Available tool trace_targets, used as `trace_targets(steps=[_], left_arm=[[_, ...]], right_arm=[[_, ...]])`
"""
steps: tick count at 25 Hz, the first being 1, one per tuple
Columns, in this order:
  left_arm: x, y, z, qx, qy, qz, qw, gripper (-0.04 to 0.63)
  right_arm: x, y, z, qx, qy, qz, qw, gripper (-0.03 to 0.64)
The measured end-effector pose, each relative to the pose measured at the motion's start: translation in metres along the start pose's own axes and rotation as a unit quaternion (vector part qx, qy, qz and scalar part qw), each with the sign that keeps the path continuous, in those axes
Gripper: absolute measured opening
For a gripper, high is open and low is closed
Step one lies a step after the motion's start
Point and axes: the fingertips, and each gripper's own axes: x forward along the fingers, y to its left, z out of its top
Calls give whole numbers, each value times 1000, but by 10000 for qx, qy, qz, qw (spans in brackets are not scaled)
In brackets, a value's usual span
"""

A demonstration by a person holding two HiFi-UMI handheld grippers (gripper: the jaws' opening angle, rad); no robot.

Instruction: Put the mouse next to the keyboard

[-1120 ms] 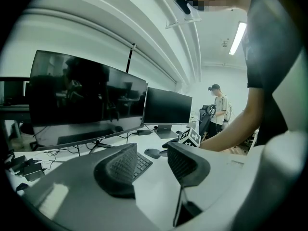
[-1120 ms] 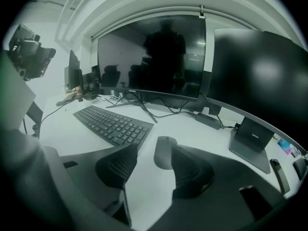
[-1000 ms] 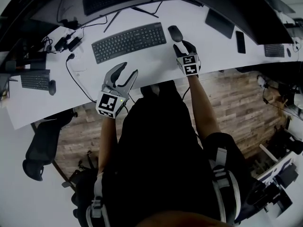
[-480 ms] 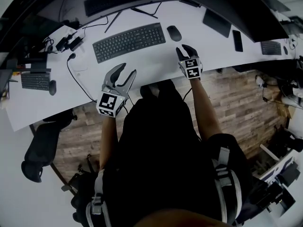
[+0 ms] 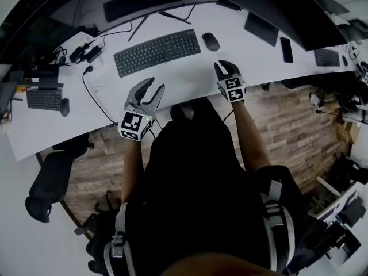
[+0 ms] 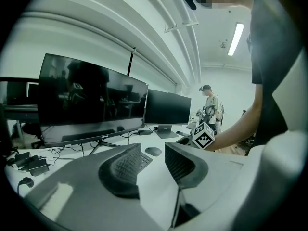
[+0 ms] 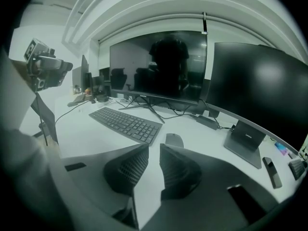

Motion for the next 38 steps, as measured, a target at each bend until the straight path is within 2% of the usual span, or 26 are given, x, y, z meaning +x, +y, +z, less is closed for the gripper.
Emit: trace_targets(steps=[13,16,21,26,31,38], left_arm=[[-7,-1,5,177,-48,-21,9998,127],[-9,-2,5,199,-46,-36,9998,119],[-11,-8,4,210,-32,-46,9998,98],[-12,-13,-1,213,24,-70,9997,74],[-10,-19,-3,260,61,-211,9994,12],[-7,-30,-4,313,115,-365,9988,0]], right_arm=[[-32,14,30,-141,-412,-64,9990,34],[-44,13,41,-156,-541,-148,9983,4],[-62,13,53,-21,-762,-236,9968,3],[-70,22,58,-165,-909,-141,9956,3],[-71,34,52,-228,-841,-7,9962,3],[-76,41,44,-201,-813,48,9965,3]])
